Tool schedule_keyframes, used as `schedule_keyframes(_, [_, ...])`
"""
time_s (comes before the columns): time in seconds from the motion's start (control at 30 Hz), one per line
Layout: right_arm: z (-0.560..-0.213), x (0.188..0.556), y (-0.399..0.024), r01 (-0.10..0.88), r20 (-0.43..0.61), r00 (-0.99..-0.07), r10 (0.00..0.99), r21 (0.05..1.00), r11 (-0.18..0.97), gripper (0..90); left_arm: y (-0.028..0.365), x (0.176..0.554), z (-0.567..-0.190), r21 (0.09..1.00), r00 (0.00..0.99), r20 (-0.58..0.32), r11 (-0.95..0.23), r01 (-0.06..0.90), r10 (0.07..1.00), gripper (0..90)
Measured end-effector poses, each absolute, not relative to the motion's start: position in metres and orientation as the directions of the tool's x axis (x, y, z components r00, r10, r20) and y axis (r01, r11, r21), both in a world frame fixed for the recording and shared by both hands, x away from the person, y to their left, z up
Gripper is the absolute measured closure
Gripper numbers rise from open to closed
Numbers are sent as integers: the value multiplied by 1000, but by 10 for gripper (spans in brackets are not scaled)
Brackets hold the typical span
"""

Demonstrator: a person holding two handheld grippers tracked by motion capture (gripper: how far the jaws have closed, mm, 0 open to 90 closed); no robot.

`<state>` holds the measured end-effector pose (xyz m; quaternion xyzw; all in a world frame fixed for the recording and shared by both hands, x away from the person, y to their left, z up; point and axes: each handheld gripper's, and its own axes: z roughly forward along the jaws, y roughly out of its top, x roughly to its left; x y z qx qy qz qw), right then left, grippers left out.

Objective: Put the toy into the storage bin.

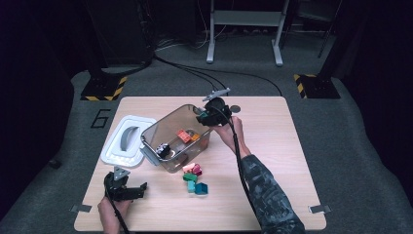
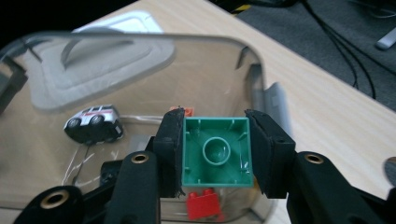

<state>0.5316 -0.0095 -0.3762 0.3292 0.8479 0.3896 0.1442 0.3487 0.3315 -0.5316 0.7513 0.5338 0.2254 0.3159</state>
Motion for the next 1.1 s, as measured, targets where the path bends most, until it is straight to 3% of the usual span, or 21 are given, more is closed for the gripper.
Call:
schedule_keyframes(0.73, [-400,521,3,480,57,-786,616,685,548,574,331,349,-532,720,325,3,-228,655,946,0])
schedule_keyframes(0.9, [-399,519,0,483,65,-785,616,686,543,488,331,349,-532,717,327,1,-229,658,945,0])
schedule_keyframes(1.1, [-392,513,-6,474,67,-783,618,708,524,298,332,349,-531,711,331,-1,-233,664,944,0])
